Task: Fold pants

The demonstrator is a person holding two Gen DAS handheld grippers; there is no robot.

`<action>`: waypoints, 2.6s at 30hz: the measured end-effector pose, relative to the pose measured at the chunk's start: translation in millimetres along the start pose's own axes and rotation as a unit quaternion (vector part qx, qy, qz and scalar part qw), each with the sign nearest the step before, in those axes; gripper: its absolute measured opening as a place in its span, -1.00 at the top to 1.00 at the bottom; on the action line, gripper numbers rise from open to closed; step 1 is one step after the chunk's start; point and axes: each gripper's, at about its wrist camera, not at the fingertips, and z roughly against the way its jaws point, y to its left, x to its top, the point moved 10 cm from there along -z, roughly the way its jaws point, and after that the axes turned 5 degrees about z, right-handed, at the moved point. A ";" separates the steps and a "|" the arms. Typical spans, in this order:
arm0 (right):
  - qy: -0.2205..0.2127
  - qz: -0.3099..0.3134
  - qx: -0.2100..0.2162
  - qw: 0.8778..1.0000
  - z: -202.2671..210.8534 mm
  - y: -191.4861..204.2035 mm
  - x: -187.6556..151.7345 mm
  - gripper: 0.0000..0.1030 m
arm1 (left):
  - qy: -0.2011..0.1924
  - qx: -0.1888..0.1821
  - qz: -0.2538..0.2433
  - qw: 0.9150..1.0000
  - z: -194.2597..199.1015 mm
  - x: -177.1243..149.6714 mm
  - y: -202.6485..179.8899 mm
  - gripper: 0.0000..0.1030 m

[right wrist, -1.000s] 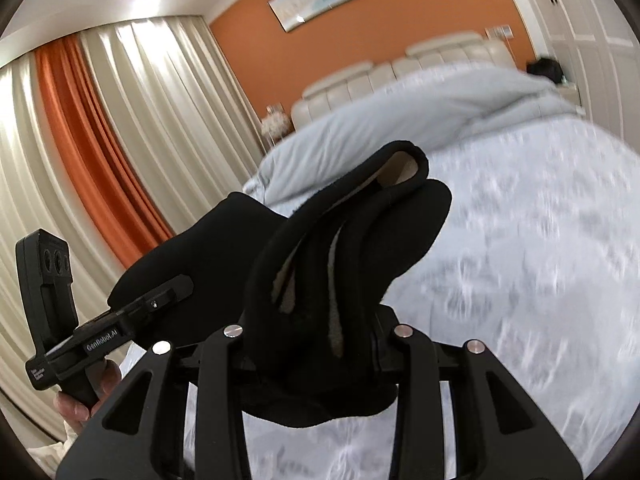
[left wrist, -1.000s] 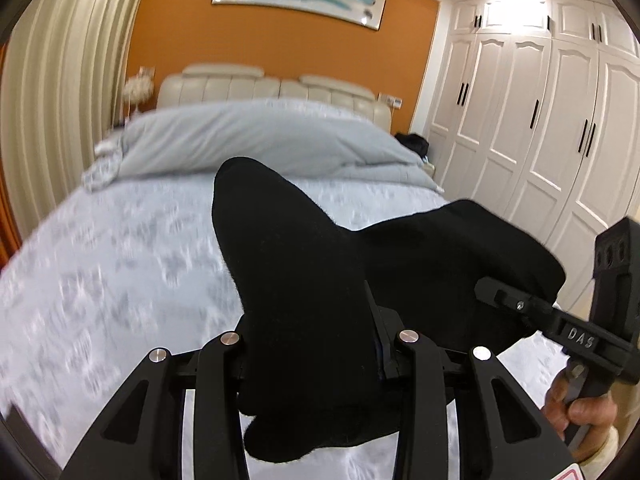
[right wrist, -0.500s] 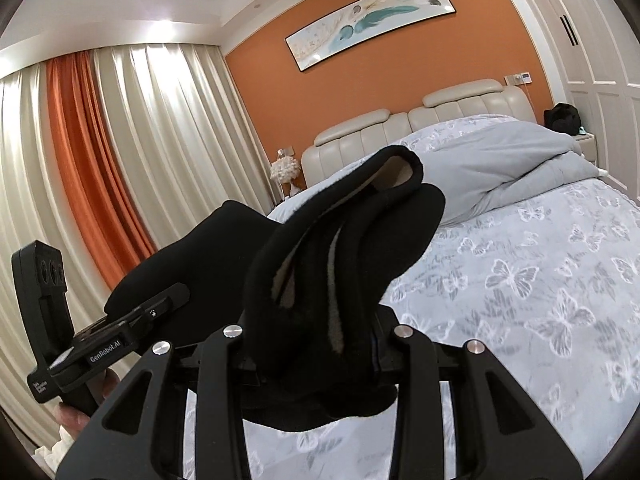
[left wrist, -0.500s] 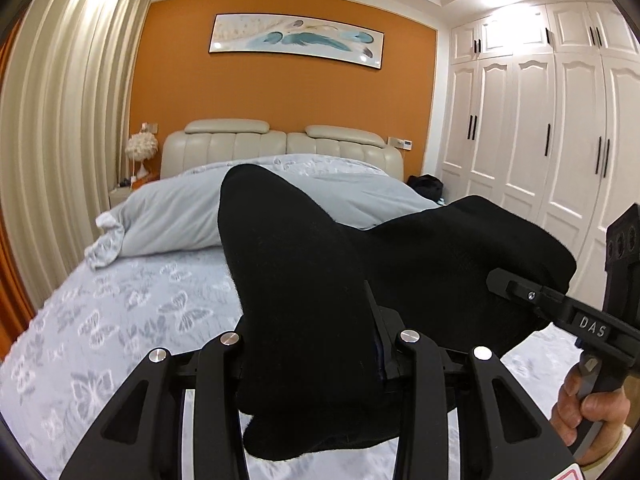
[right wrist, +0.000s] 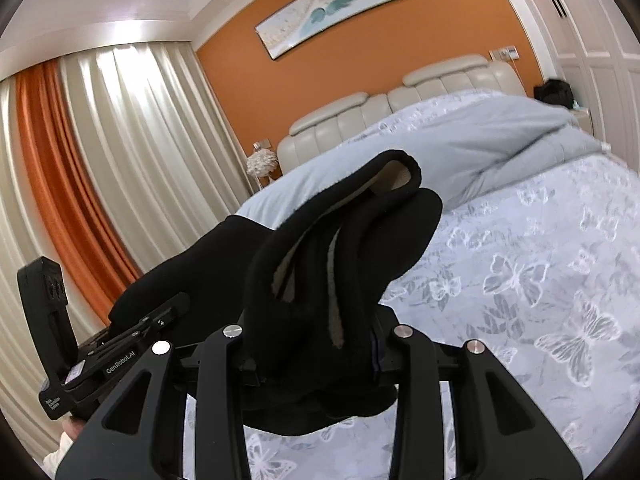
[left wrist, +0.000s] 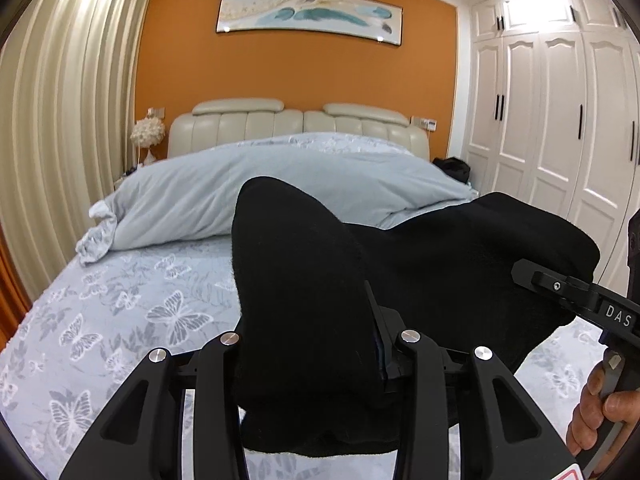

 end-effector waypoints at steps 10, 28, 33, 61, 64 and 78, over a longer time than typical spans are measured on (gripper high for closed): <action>0.041 -0.008 -0.006 0.999 -45.9 -28.6 -49.4 0.36 | 0.043 0.021 0.005 0.999 -56.8 -53.6 20.3 0.31; 0.166 -0.038 -0.043 0.984 -92.1 -98.0 -184.1 -0.08 | 0.161 0.035 0.033 0.986 -115.5 -186.7 61.3 -0.11; 0.164 -0.102 -0.027 0.981 -86.1 -111.0 -192.8 -0.58 | 0.158 0.027 0.079 0.984 -105.8 -204.2 82.3 -0.41; 0.189 -0.071 -0.042 0.978 -11.5 -48.5 -196.7 -0.06 | 0.165 -0.021 0.159 0.973 -3.1 -162.3 71.6 -0.32; 0.242 -0.104 -0.091 0.960 -4.5 -87.1 -249.4 -0.12 | 0.218 0.111 0.105 0.964 -34.4 -233.0 104.0 -0.24; 0.233 -0.088 -0.105 0.963 -6.0 -75.2 -257.2 -0.60 | 0.205 0.100 0.119 0.966 4.8 -236.6 111.0 -0.64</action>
